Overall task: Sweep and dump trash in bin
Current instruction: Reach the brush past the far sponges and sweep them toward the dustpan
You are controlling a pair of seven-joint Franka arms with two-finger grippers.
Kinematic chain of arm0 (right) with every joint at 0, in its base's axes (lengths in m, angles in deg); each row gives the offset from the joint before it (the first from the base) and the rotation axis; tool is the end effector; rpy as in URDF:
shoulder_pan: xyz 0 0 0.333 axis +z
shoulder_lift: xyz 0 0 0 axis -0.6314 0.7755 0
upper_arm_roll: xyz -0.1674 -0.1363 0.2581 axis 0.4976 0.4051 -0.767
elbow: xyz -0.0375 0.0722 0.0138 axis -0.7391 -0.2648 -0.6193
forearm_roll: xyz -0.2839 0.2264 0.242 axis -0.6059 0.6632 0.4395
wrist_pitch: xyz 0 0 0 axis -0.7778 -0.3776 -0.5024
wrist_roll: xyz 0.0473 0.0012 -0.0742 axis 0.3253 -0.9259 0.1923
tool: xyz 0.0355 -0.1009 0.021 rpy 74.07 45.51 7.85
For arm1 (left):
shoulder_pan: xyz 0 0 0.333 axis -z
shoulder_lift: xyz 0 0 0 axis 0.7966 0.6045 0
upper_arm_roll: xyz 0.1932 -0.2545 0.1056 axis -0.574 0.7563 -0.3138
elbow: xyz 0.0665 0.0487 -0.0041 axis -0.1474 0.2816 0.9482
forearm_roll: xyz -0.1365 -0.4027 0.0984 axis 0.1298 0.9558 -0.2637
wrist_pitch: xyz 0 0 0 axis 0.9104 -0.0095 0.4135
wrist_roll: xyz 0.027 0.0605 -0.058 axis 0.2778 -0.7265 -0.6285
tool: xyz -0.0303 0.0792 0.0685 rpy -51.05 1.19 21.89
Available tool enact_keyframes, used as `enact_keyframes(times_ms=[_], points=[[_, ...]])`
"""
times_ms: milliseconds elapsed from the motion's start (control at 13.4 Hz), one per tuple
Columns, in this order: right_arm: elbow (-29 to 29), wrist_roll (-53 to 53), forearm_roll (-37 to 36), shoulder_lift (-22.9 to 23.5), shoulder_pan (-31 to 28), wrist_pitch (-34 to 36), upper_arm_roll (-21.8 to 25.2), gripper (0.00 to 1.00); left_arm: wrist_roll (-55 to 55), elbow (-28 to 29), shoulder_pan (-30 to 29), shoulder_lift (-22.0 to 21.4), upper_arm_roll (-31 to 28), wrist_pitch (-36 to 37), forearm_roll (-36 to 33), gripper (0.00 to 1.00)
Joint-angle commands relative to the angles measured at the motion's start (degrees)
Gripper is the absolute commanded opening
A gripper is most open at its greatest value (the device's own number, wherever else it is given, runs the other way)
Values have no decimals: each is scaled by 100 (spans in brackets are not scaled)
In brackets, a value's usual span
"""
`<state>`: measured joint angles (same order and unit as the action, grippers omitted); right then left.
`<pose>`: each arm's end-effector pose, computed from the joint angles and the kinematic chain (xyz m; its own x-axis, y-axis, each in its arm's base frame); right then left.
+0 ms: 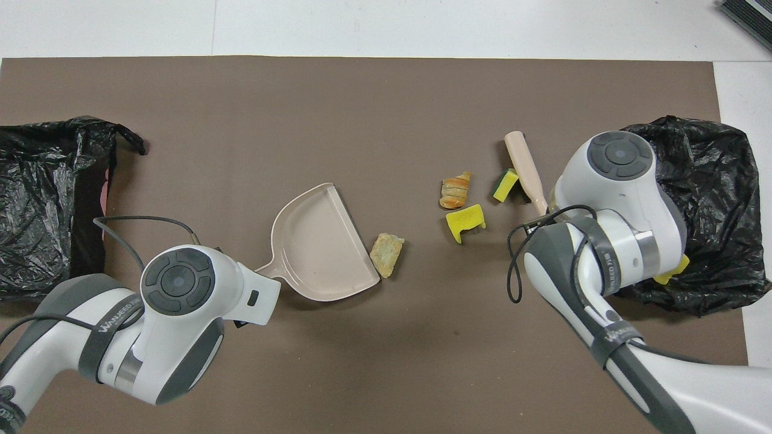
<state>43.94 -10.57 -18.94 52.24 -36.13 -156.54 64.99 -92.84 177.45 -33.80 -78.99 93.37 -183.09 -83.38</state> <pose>0.6048 0.1244 0.3470 0.9487 0.2504 -0.1932 0.2738 -0.9561 0.1049 0.4634 -0.2130 0.3686 0.3982 -0.9059 -0.1444 -0.9172 -0.3950 -0.0513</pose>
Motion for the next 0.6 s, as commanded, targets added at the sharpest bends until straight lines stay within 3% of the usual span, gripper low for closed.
enact_keyframes(times_ms=[0, 524], points=[[150, -7, 513, 32, 337, -68, -7, 0, 115, 47, -37, -213, -42, 244, -115, 0], [-334, 221, 1822, 437, 1418, -85, -16, 0, 404, 153, -11, -301, -7, 351, -397, 0]])
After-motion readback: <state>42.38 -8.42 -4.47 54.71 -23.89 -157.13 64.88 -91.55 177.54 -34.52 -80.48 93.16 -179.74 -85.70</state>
